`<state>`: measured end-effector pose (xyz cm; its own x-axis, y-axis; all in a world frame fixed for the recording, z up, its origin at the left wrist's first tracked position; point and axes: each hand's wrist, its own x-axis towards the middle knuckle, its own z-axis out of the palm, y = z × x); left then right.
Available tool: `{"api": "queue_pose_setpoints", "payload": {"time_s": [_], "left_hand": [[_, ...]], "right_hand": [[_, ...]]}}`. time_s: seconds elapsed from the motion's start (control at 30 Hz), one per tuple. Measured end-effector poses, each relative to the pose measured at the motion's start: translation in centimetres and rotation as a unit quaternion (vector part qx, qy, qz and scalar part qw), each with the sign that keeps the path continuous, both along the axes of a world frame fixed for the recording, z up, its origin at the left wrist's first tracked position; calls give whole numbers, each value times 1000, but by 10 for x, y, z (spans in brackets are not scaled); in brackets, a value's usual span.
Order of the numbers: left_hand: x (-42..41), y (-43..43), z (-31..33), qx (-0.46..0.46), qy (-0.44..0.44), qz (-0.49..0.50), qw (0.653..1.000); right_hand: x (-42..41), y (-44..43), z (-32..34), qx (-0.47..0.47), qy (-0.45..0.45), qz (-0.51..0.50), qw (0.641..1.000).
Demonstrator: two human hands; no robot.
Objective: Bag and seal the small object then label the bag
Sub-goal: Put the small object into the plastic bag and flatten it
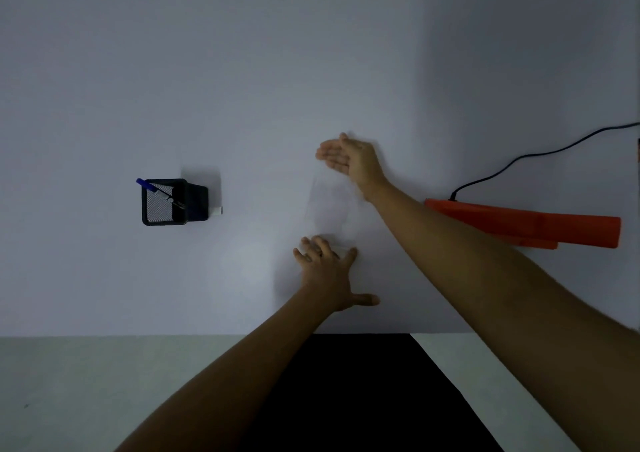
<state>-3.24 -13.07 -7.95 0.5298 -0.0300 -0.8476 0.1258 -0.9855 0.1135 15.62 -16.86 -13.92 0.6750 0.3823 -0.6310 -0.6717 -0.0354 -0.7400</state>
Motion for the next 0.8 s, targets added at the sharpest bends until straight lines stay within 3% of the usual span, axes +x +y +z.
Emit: {"api": "queue_pose_setpoints", "payload": {"time_s": [0.1, 0.37, 0.6, 0.8], "left_hand": [[0, 0, 0, -2, 1, 1, 1000], [2, 0, -2, -13, 11, 12, 1000], [4, 2, 2, -5, 19, -11, 1000], [16, 5, 3, -3, 43, -13, 999]], "right_hand": [[4, -14, 6, 9, 3, -24, 1000], [-83, -51, 6, 12, 63, 95, 993], [-45, -46, -2, -1, 43, -17, 999], [-35, -44, -6, -2, 50, -37, 998]]}}
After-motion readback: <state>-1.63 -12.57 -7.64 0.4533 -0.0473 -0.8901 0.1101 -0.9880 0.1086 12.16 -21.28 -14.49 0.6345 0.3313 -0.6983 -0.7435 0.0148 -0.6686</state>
